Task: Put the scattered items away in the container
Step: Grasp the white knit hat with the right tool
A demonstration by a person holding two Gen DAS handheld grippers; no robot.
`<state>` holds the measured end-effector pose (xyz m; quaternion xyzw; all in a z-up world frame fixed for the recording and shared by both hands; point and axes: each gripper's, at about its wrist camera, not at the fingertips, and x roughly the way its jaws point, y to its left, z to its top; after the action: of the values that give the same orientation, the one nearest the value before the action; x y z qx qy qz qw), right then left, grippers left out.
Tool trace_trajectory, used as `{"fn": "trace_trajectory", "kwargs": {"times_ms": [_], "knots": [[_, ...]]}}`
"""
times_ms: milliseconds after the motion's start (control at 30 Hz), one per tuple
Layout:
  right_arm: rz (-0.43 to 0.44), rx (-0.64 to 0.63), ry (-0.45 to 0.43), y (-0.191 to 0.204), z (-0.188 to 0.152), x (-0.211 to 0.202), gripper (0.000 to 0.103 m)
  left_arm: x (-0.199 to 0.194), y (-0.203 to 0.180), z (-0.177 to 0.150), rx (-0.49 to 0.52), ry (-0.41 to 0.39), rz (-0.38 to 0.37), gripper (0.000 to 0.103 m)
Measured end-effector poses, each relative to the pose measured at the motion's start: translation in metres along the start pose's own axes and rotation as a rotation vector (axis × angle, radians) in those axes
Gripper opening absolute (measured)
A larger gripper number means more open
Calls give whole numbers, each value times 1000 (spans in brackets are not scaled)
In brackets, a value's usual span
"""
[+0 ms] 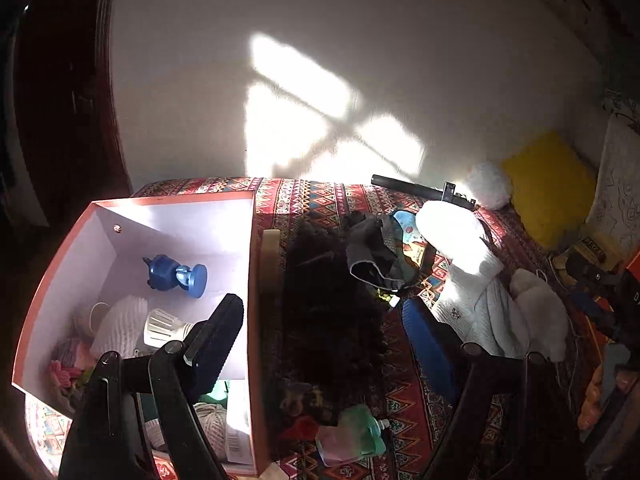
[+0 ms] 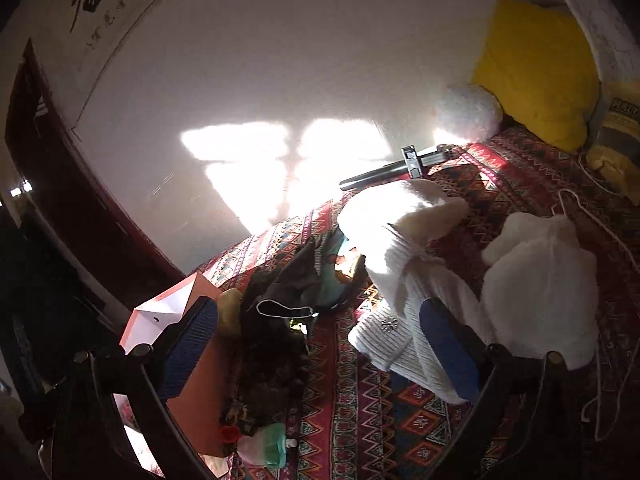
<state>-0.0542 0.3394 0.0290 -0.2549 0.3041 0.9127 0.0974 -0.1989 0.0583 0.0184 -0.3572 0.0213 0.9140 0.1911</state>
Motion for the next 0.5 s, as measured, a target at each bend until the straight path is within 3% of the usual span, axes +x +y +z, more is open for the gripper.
{"fn": "trace_trajectory", "kwargs": {"times_ms": [233,500], "knots": [[12,183,101,-77,-2,23,101,70,-62,-19,52,133,31,82],[-35,65,212,-94,-14,59,101,112,-121,-48,126,262,-63,82]]}}
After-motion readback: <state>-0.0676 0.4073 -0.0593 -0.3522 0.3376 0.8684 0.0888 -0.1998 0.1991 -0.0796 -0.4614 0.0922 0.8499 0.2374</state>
